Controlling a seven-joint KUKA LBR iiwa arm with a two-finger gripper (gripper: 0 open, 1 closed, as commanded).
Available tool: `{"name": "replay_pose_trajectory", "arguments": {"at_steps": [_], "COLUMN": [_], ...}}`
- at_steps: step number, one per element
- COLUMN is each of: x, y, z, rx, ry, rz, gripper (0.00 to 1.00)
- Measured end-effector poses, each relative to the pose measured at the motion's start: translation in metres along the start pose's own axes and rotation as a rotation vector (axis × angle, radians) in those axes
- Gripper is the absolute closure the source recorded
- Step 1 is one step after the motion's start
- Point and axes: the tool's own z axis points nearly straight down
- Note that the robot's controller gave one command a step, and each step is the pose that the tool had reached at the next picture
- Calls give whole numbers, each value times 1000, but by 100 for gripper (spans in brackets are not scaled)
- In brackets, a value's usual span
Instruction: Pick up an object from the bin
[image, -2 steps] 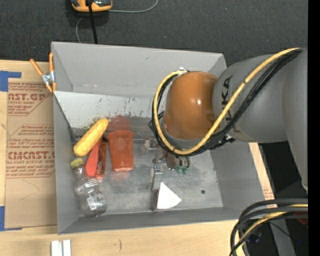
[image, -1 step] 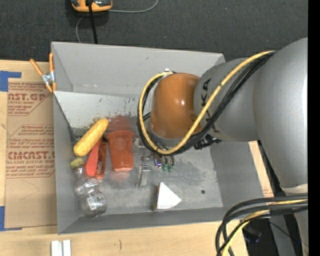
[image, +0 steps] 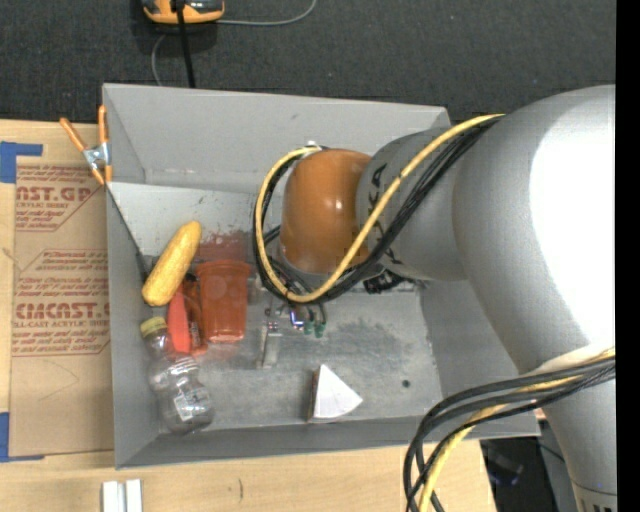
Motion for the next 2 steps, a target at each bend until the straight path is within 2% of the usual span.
{"name": "replay_pose_trajectory", "arguments": {"at_steps": [1, 2], "x": [-14, -18], "y": [4, 44], "z": [33, 26], "rx": [0, 2], "ry": [1, -2], "rz": [80, 289], "gripper": [0, 0]}}
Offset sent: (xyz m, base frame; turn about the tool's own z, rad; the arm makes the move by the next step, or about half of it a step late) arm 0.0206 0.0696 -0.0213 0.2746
